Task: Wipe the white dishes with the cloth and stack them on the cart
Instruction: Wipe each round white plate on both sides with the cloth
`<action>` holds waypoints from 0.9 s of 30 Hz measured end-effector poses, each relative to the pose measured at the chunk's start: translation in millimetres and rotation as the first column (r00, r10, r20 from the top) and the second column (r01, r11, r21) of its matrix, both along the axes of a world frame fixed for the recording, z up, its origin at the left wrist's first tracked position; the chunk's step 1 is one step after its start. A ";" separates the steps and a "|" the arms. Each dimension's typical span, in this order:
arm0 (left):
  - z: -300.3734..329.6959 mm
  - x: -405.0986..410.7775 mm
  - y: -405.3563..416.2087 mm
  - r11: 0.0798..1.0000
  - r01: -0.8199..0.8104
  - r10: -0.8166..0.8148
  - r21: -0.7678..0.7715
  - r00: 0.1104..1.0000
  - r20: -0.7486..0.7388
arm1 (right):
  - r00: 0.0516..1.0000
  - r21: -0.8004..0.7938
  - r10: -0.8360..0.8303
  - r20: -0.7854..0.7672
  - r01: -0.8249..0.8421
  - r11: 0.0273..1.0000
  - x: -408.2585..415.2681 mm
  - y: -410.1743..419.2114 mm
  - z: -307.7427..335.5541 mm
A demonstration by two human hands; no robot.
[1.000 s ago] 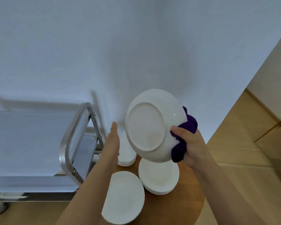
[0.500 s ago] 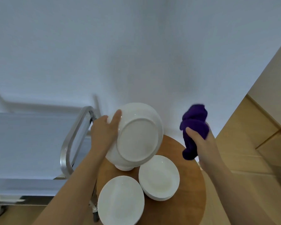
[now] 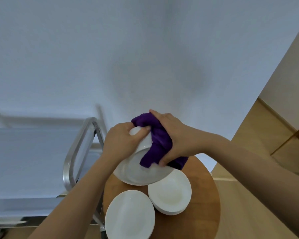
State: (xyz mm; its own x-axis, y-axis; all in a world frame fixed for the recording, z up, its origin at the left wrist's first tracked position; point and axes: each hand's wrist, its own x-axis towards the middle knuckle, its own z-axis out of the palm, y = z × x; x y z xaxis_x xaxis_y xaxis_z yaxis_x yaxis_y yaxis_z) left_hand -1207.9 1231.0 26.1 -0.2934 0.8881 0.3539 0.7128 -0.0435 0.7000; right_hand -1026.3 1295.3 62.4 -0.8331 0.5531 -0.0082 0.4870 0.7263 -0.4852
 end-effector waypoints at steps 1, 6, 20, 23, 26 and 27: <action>2.0 0.9 -0.3 1.000 0.008 -0.008 0.003 1.000 0.015 | 0.995 0.021 -0.014 -0.100 0.016 1.000 -2.1 0.3 -1.1; 9.3 1.2 -3.8 0.994 -0.077 0.073 0.079 0.996 0.047 | 0.916 -0.063 -0.093 -0.391 0.074 0.995 3.1 6.7 -11.2; -0.1 11.4 6.0 0.958 -0.287 0.078 0.018 0.322 0.944 | 0.259 -0.705 -0.723 -0.640 0.175 0.687 8.1 -5.3 -68.4; 7.7 25.3 17.3 0.933 -0.357 0.109 -0.033 0.194 0.975 | 0.074 -0.871 -0.868 -0.491 -0.004 0.492 -16.6 -14.6 -81.8; 8.6 34.5 17.7 0.920 -0.389 0.064 0.057 0.293 0.954 | 0.039 -0.871 -0.872 -0.489 -0.086 0.484 -16.0 -7.7 -69.6; 6.1 35.2 14.7 0.924 -0.370 0.034 0.094 0.325 0.945 | 0.056 -0.861 -0.862 -0.505 -0.107 0.497 -12.9 -6.2 -67.1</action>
State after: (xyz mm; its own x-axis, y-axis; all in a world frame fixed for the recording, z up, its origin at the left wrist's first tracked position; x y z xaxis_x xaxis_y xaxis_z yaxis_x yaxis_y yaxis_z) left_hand -1172.7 1245.7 32.3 -0.7320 0.6763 -0.0827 -0.3612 -0.2823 0.8887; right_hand -1039.1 1289.1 -4.7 -0.1140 0.9919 -0.0553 -0.5318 -0.1079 -0.8399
